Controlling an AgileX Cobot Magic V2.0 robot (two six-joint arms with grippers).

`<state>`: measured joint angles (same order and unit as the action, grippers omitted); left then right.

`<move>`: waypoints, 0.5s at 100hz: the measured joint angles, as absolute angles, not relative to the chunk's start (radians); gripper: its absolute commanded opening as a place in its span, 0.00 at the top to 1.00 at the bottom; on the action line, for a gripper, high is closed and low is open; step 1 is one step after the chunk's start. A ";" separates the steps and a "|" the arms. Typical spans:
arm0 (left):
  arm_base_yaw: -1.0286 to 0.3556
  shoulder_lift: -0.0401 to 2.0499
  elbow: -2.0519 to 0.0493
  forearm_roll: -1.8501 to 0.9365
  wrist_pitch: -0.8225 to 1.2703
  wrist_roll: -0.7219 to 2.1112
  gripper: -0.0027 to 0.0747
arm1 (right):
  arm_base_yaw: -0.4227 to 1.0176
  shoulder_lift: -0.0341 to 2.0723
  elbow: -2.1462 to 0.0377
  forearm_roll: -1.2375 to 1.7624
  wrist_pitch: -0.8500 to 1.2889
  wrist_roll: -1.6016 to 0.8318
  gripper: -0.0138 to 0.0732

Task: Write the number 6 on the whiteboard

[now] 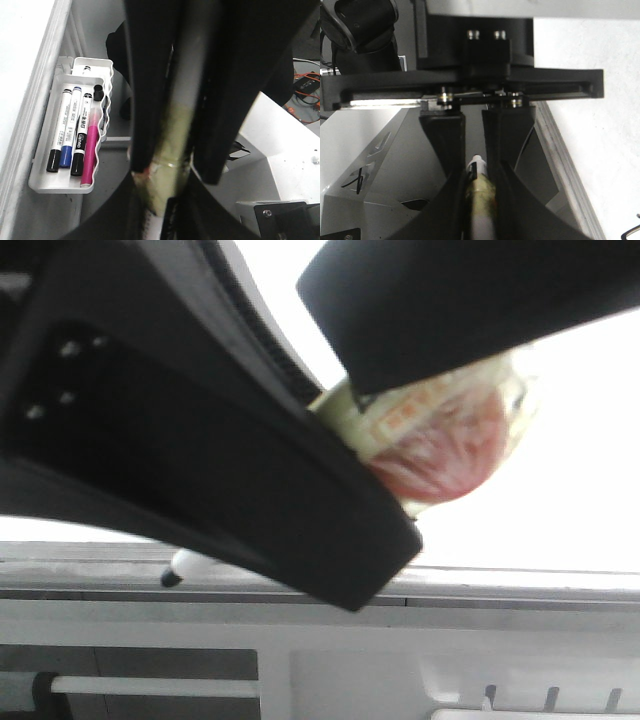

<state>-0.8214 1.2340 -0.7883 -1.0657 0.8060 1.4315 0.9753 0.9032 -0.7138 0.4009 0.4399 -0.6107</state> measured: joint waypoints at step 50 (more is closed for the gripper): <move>-0.802 1.234 -0.724 -1.129 0.570 1.322 0.99 | 0.701 0.656 -0.714 0.399 0.475 -0.611 0.77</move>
<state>-0.8022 1.2340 -0.7238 -1.1288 0.5699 1.3220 0.7006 0.6557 -0.7138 0.3991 0.4749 -0.6107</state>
